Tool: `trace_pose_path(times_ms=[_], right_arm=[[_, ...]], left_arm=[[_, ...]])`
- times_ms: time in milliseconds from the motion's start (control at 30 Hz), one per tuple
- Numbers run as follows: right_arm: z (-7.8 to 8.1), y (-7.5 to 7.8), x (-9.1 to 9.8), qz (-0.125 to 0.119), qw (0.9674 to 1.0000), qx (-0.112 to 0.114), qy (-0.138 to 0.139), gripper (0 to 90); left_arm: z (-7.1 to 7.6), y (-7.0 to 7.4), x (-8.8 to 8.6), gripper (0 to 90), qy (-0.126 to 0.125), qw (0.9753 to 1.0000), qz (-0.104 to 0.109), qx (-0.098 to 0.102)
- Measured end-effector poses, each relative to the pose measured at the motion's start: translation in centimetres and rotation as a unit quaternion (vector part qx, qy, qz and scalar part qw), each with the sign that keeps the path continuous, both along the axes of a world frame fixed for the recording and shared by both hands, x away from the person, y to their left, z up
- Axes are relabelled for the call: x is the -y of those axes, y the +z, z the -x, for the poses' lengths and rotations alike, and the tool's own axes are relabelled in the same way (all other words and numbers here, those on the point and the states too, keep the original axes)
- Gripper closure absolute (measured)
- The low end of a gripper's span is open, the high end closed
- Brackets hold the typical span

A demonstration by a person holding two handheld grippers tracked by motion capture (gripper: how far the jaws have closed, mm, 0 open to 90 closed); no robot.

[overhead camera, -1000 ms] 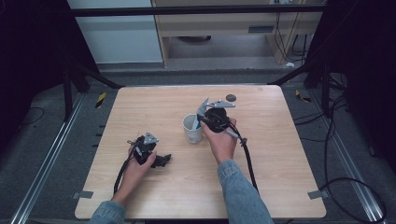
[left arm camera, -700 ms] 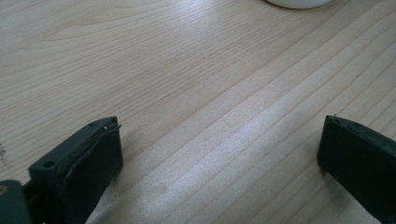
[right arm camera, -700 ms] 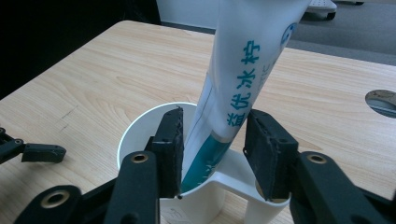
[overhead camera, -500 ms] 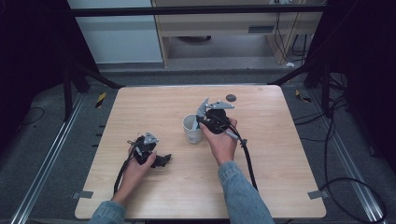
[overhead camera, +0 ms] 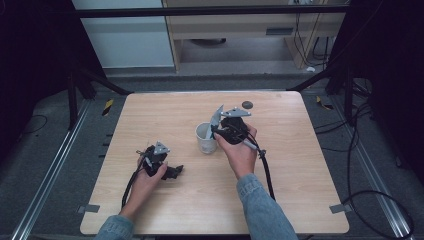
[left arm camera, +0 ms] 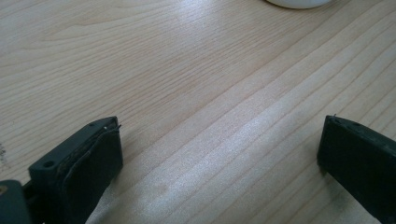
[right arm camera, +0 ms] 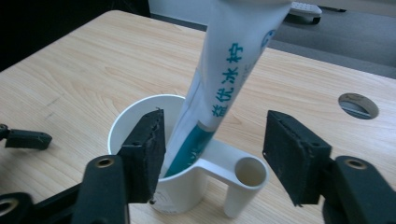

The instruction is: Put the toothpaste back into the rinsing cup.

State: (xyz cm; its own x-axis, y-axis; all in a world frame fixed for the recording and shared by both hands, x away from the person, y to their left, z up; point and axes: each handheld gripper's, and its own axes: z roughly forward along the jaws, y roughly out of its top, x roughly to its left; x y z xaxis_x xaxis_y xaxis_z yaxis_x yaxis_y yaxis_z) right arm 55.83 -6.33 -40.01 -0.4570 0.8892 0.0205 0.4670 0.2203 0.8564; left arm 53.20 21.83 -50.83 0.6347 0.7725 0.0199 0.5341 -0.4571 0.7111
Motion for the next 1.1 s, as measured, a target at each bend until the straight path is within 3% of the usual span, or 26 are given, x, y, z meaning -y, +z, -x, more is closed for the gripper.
trace_pose_path(times_ms=[100, 533, 733, 933, 1100], right_arm=[[0.2, 0.2, 0.3, 0.005, 1.0000, 0.001, -0.002, 32.0], [0.7, 0.4, 1.8, 0.039, 0.9986, -0.032, 0.015, 10.1], [1.8, 0.3, 2.9, 0.067, 0.9961, -0.038, 0.042, 7.6], [3.3, 0.0, 4.8, 0.066, 0.9958, -0.043, 0.046, 9.1], [4.4, -0.7, 6.0, 0.081, 0.9945, -0.041, 0.053, 8.9]], left_arm=[[0.0, 0.0, 0.0, 0.0, 0.000, 1.0000, 0.000, 0.000], [0.0, 0.0, 0.0, 0.0, 0.000, 1.0000, 0.000, 0.000], [0.0, 0.0, 0.0, 0.0, 0.000, 1.0000, 0.000, 0.000], [0.0, 0.0, 0.0, 0.0, 0.000, 1.0000, 0.000, 0.000], [0.0, 0.0, 0.0, 0.0, 0.001, 1.0000, -0.002, 0.000]])
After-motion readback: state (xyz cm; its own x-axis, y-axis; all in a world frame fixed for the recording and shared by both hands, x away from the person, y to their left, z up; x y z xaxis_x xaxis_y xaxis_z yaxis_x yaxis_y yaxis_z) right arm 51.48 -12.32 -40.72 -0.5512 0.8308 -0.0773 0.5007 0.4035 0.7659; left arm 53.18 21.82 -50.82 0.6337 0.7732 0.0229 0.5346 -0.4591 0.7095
